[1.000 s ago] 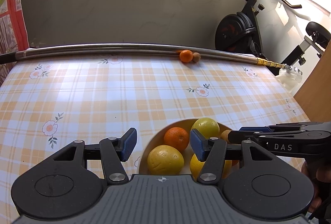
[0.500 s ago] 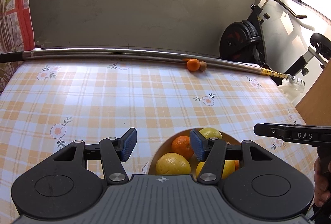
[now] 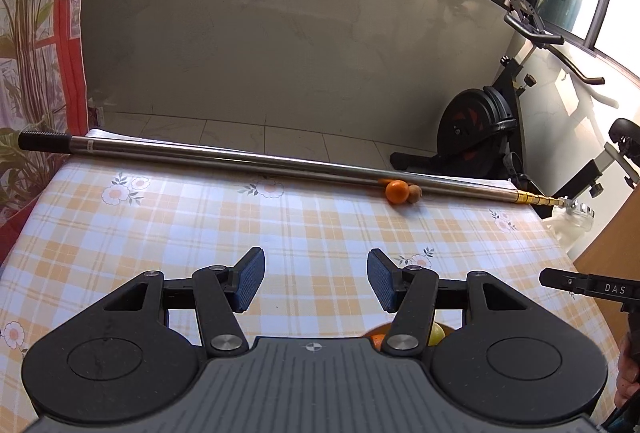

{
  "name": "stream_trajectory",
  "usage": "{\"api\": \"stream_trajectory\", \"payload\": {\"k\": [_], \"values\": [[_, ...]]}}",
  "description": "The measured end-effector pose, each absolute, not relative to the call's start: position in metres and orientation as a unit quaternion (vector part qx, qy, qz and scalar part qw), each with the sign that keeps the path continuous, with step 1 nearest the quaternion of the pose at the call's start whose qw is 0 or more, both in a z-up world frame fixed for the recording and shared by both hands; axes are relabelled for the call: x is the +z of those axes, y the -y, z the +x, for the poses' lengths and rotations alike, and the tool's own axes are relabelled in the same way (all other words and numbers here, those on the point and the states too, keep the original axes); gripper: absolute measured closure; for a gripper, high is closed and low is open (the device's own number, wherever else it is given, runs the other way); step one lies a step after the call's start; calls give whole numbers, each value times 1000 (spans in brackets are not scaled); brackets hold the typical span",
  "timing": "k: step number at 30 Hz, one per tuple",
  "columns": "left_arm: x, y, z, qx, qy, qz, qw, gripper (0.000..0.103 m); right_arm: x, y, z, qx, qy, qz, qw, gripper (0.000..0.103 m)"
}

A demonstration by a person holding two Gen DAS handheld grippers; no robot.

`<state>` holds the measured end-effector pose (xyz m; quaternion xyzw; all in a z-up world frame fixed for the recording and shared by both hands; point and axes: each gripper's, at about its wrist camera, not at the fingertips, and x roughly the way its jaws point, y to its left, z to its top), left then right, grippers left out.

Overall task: Organize fruits
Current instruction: 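Open both tools to release the lemon and kiwi into the plate, then move the left tool to the last orange while the right tool approaches the last kiwi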

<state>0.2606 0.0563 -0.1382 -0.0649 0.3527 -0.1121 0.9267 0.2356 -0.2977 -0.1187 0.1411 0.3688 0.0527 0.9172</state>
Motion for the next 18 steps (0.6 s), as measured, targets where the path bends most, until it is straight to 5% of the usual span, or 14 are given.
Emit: {"api": "stream_trajectory", "payload": {"k": [18], "values": [[-105,8,323,-183,-333,-29,924,44,-104,303,283,67,-352,114,927,71]]}}
